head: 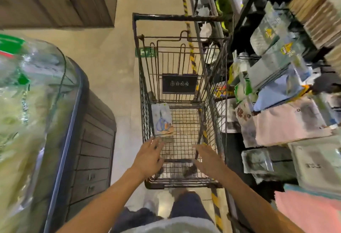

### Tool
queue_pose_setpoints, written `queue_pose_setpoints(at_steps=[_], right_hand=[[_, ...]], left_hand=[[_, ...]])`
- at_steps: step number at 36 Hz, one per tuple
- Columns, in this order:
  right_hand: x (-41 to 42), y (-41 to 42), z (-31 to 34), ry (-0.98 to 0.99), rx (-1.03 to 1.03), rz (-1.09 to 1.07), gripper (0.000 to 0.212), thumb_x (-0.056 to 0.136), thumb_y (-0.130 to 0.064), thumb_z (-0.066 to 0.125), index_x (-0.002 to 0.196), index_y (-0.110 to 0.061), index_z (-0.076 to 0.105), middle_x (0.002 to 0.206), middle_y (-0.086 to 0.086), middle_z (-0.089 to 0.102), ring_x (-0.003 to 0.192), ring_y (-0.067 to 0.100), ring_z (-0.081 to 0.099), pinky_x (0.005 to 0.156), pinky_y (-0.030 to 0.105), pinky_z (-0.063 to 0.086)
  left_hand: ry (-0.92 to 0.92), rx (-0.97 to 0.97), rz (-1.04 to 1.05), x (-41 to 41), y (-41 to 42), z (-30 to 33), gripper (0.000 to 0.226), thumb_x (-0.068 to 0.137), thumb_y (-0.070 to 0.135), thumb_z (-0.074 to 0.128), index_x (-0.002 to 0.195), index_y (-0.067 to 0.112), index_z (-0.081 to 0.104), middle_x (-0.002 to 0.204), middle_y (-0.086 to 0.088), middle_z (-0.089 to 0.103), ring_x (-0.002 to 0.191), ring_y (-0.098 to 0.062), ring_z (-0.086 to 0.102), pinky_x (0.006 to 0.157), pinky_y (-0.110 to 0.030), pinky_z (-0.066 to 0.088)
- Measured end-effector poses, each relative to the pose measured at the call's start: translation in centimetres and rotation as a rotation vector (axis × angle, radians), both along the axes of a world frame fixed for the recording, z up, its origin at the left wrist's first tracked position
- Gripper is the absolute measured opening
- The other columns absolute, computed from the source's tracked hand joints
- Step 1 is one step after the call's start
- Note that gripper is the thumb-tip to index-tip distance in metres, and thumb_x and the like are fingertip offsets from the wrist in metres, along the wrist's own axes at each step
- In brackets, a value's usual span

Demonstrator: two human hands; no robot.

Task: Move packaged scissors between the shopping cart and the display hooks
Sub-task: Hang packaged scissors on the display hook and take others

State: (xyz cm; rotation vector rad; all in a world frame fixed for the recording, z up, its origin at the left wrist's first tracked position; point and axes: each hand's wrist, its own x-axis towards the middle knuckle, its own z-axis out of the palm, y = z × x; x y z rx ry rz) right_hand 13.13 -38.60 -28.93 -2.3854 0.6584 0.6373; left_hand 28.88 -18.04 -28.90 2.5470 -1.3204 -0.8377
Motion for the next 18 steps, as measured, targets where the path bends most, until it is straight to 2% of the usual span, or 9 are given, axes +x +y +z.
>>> queue_pose_setpoints(at_steps=[4, 7, 10, 13, 15, 18], right_hand=[[2.5, -2.8, -1.8, 0.023, 0.064, 0.000, 0.066, 0.100, -0.034, 0.059, 0.157, -0.021, 0.030, 0.161, 0.004, 0.034, 0.149, 0.023, 0.028, 0.120, 0.037, 0.024], [3.8, -4.4, -3.5, 0.036, 0.098, 0.001, 0.063, 0.100, -0.033, 0.059, 0.156, -0.019, 0.034, 0.159, 0.006, 0.037, 0.148, 0.023, 0.029, 0.120, 0.035, 0.025], [4.8, -5.7, -5.5, 0.072, 0.124, -0.031, 0.062, 0.100, -0.031, 0.060, 0.155, -0.021, 0.034, 0.159, 0.005, 0.037, 0.147, 0.023, 0.032, 0.120, 0.035, 0.025], [5.6, -6.8, -8.4, 0.069, 0.135, -0.071, 0.060, 0.099, -0.032, 0.061, 0.153, -0.024, 0.037, 0.157, 0.002, 0.040, 0.147, 0.020, 0.033, 0.115, 0.025, 0.024], [6.1, -7.5, -10.5, 0.088, 0.154, -0.109, 0.059, 0.097, -0.030, 0.062, 0.152, -0.027, 0.039, 0.156, 0.000, 0.041, 0.146, 0.019, 0.035, 0.111, 0.024, 0.025], [7.3, -8.1, -14.0, 0.127, 0.146, -0.058, 0.059, 0.099, -0.028, 0.060, 0.153, -0.019, 0.038, 0.151, 0.004, 0.046, 0.143, 0.023, 0.038, 0.116, 0.035, 0.032]], left_hand=[[0.013, 0.043, 0.074, 1.2, -3.1, -1.6, 0.066, 0.100, 0.035, 0.049, 0.157, 0.007, 0.030, 0.163, -0.016, 0.029, 0.153, -0.038, 0.019, 0.119, -0.035, -0.001], [0.040, 0.085, 0.131, 1.9, -5.0, -3.4, 0.064, 0.096, 0.037, 0.043, 0.149, 0.001, 0.044, 0.153, -0.023, 0.043, 0.146, -0.044, 0.034, 0.120, -0.043, 0.010], [0.049, 0.111, 0.161, 2.4, -6.6, -5.6, 0.067, 0.099, 0.031, 0.054, 0.156, 0.005, 0.031, 0.162, -0.021, 0.028, 0.152, -0.039, 0.019, 0.121, -0.036, -0.003], [0.070, 0.092, 0.194, 3.2, -7.9, -8.7, 0.071, 0.099, 0.032, 0.056, 0.158, 0.008, 0.025, 0.165, -0.018, 0.020, 0.154, -0.035, 0.013, 0.121, -0.034, -0.007], [0.087, 0.113, 0.198, 3.7, -8.4, -11.2, 0.073, 0.097, 0.033, 0.057, 0.159, 0.011, 0.024, 0.166, -0.016, 0.019, 0.155, -0.034, 0.012, 0.124, -0.037, -0.004], [0.118, 0.163, 0.224, 4.6, -8.9, -15.0, 0.074, 0.096, 0.035, 0.058, 0.159, 0.016, 0.022, 0.167, -0.010, 0.018, 0.155, -0.032, 0.008, 0.127, -0.041, 0.006]])
